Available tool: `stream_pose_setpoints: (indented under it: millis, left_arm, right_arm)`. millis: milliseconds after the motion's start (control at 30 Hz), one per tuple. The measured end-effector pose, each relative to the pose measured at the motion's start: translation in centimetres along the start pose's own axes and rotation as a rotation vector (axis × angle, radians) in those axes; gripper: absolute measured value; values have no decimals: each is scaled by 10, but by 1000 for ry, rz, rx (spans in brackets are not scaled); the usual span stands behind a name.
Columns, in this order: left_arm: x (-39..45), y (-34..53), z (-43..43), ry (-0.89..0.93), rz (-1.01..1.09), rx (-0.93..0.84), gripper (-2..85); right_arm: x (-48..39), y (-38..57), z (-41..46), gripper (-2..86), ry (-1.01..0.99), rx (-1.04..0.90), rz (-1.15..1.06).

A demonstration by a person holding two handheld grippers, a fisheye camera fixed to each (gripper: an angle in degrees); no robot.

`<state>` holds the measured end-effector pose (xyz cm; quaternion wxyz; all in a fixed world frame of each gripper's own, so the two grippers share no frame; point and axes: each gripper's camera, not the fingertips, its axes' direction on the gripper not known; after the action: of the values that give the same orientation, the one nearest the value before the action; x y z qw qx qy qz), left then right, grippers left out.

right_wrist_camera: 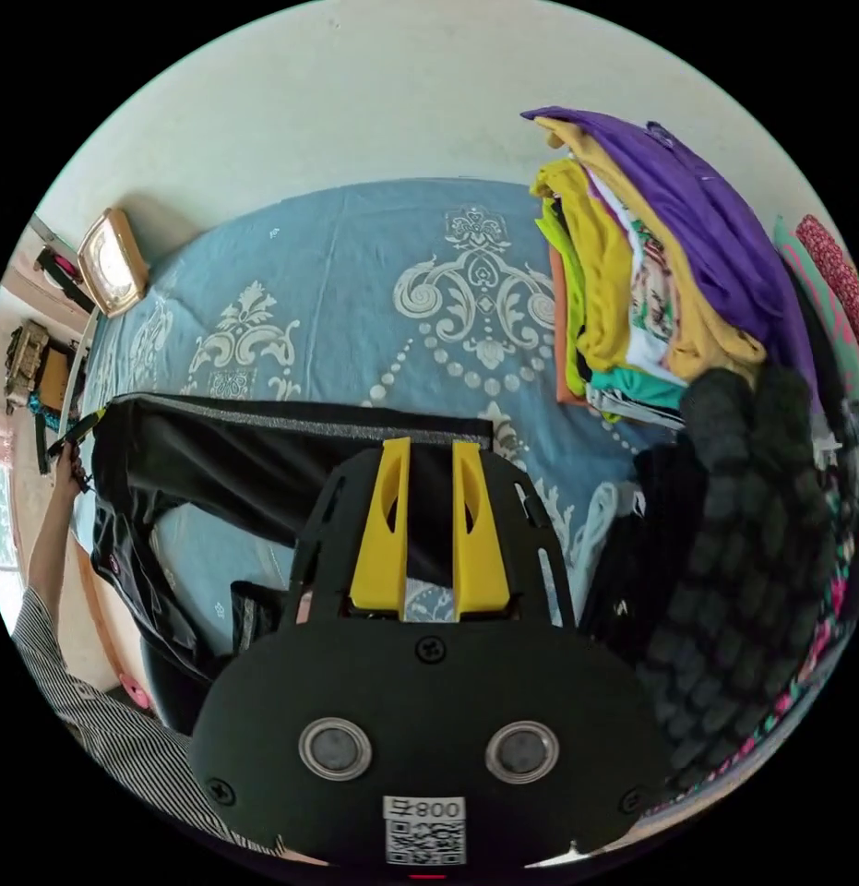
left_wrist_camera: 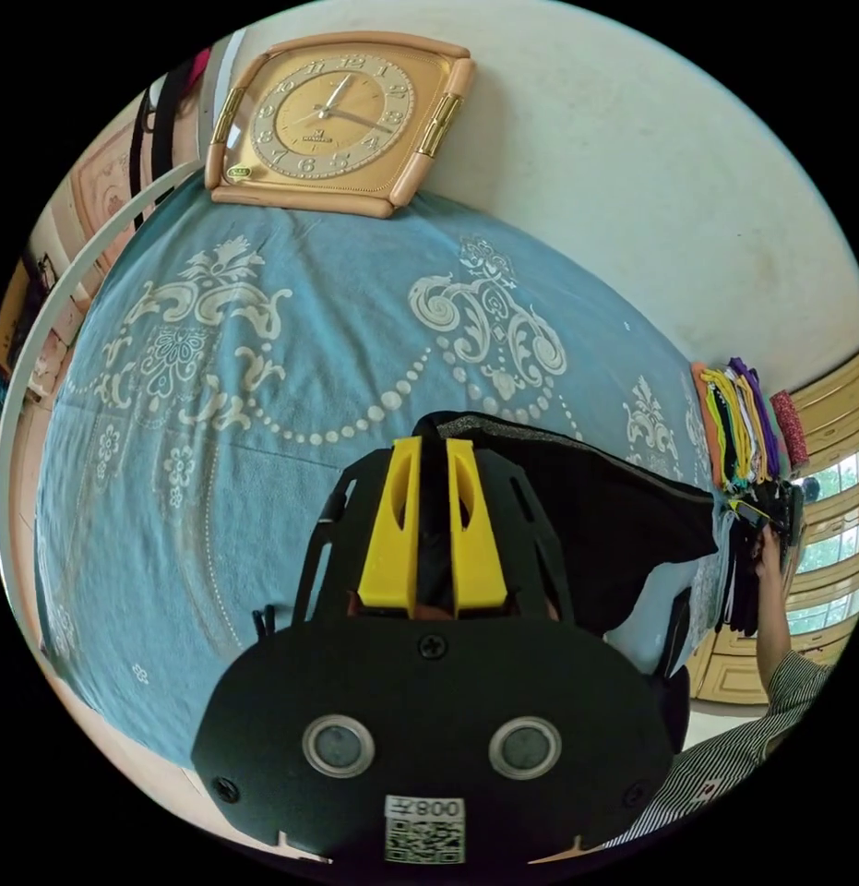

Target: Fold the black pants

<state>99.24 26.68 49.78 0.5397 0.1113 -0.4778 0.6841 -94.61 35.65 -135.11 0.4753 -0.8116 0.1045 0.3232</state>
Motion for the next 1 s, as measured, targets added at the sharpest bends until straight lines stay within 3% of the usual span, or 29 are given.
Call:
stream_pose_setpoints:
  millis: [200,467,733,833,1000]
  left_arm:
    - [7,27,-31,21,37,60,31]
    - [-1,81,-99,129,15,194,25]
    - [-9,130,-176,123,35,352,26]
    - [-16,121,-165,77,-19,343,31]
    - [-25,103,-118,-77,-130,212,44]
  right_arm:
    - [-21,-37,64,61,44,-170,-20]
    - [-41,-18,65,13,83,-126,-91]
    - [-48,8,-22,5,7,176,-96]
    - [-43,-5,-33,5,-41,217,-54]
    - [-39,-51,14,-2,-43,78,90]
